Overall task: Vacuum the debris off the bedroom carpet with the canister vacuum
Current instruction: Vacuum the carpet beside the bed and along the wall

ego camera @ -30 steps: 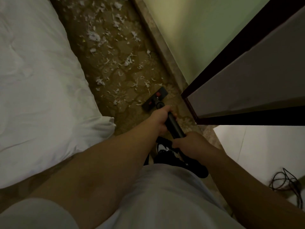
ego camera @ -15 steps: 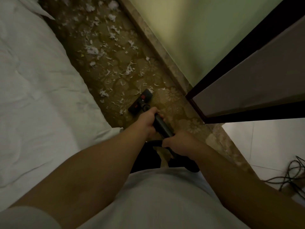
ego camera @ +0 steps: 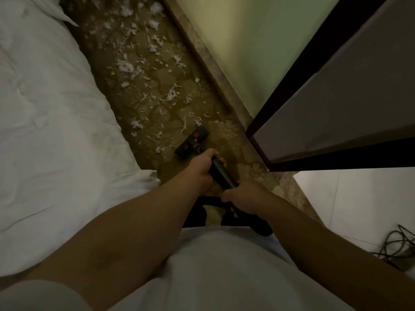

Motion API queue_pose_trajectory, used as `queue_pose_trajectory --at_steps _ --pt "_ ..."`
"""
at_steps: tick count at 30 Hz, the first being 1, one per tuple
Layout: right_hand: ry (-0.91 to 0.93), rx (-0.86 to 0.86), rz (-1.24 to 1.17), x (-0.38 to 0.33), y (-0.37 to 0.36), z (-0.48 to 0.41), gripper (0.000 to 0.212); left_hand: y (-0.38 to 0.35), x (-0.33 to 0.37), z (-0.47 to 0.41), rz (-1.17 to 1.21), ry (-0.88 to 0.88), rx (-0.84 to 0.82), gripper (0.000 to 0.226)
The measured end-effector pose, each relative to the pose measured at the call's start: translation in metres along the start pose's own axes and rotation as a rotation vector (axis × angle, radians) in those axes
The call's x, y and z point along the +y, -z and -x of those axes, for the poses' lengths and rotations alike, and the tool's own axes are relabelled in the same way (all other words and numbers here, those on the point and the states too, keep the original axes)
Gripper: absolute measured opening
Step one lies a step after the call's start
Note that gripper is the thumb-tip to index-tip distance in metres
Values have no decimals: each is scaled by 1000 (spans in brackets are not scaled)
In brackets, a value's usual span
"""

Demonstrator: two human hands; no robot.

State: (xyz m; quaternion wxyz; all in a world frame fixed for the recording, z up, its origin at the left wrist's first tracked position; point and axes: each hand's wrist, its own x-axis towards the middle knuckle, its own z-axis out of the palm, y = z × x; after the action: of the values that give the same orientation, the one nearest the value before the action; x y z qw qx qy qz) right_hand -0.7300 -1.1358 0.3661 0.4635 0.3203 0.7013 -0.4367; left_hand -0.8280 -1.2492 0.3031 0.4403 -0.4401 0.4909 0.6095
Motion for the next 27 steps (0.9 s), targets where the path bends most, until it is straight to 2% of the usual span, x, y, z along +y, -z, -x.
queue_pose_trajectory --at_steps 4,10,14,20,27 --pt "-11 29 -37 50 38 17 26 -56 -40 9 -33 13 -27 9" --pt "-67 38 -86 110 72 38 22 -111 -92 15 -90 31 -90 4" --pt "-84 65 -101 136 90 50 20 -135 -112 15 -83 91 -76 10" --pt "-89 67 -65 155 95 53 21 -144 -133 15 -99 91 -91 11" --pt "-44 42 -12 140 86 51 23 -128 -125 20 30 70 -92 4"
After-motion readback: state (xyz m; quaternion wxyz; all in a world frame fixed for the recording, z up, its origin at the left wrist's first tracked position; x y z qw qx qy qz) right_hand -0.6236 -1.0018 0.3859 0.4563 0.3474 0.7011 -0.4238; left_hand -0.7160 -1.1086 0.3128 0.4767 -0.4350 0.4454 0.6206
